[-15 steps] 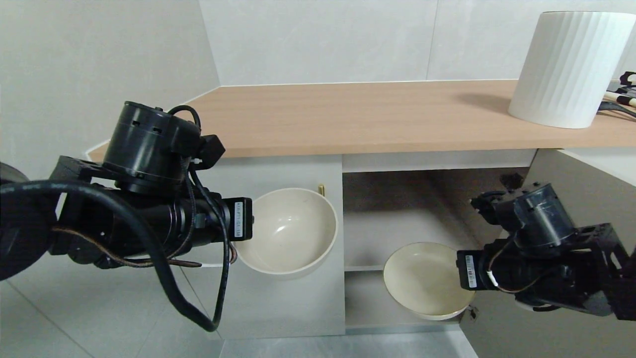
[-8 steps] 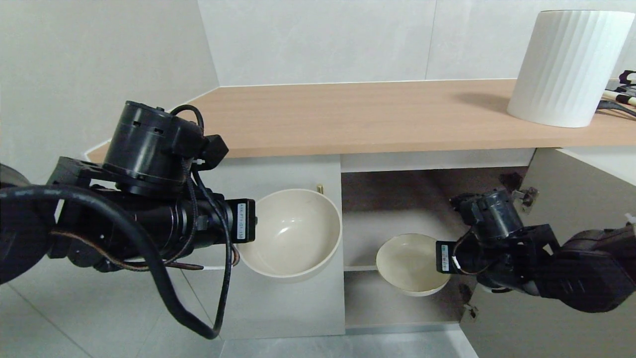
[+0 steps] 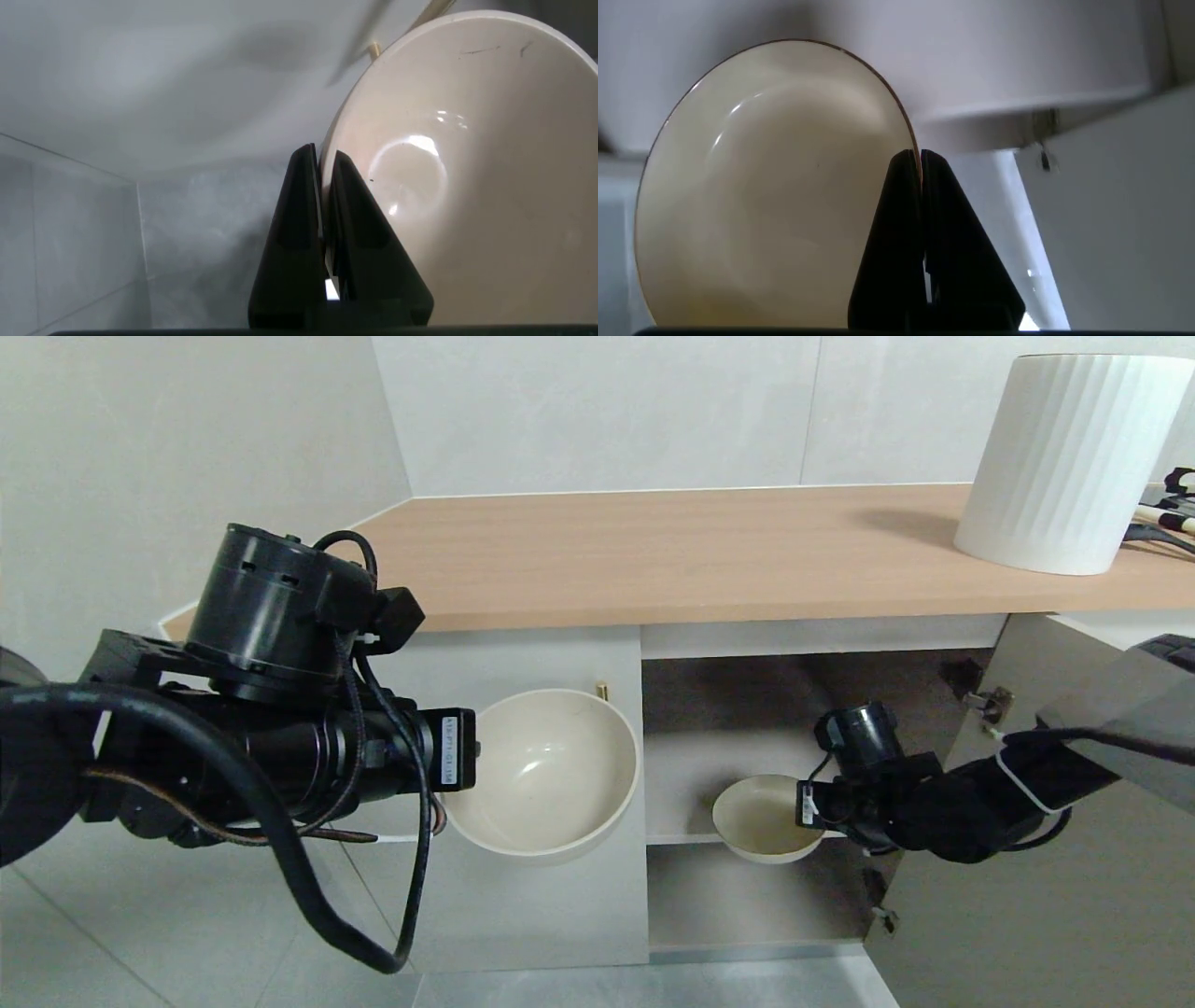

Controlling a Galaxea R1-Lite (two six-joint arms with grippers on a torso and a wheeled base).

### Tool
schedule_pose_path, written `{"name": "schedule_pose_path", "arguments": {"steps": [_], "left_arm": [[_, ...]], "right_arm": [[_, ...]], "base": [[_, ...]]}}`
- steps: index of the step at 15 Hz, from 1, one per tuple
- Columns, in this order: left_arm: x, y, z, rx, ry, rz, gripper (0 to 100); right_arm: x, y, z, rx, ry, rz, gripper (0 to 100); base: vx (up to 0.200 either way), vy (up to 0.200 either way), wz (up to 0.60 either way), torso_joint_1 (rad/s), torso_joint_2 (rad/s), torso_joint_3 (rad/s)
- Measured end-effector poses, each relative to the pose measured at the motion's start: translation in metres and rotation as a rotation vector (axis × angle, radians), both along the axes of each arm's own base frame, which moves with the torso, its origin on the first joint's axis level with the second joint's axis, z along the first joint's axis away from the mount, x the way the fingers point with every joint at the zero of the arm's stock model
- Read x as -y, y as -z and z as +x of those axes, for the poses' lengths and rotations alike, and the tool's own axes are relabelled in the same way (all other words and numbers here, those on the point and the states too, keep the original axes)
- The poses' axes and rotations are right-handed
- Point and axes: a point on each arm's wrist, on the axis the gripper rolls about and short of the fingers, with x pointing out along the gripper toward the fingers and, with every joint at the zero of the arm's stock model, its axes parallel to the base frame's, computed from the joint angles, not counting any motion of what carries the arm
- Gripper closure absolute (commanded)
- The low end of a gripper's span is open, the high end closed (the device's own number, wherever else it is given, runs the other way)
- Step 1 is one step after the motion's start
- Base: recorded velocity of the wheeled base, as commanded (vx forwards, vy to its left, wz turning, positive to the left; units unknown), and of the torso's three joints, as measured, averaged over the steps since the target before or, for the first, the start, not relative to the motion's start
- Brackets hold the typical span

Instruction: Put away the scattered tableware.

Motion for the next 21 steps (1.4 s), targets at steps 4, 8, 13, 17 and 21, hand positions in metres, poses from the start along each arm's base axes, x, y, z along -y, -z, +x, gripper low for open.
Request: {"name": "schedule_pose_path", "arguments": {"steps": [4,8,13,17,21], "left_arm": [[-0.001,-0.002,-0.002,0.006,0.002,-0.003,100],[0.000,-0.002,-0.002,0.006,0.004,-0.002,100],[0.001,0.000,-0.002,0.000,0.006,0.001,100],[0.001,0.000,-0.001,-0.001,0.005,0.001,100],[0.001,0.001,-0.001,-0.002,0.006,0.002,100]], "right_arm": [[0.003,0.022,0.027,-0.005,0.044,-0.017,100],[0.000,0.038,0.047,0.018,0.092,-0.075,100],[-0.003,0.044,0.071,0.061,0.118,-0.077,100],[-0.002,0.048,0.085,0.086,0.141,-0.076,100],[-0.002,0.054,0.091,0.089,0.160,-0.091,0]], "base": [[0.000,0.000,0.00,0.000,0.00,0.000],[0.000,0.000,0.00,0.000,0.00,0.000],[0.000,0.000,0.00,0.000,0.00,0.000],[0.000,0.000,0.00,0.000,0.00,0.000],[0.000,0.000,0.00,0.000,0.00,0.000]]}}
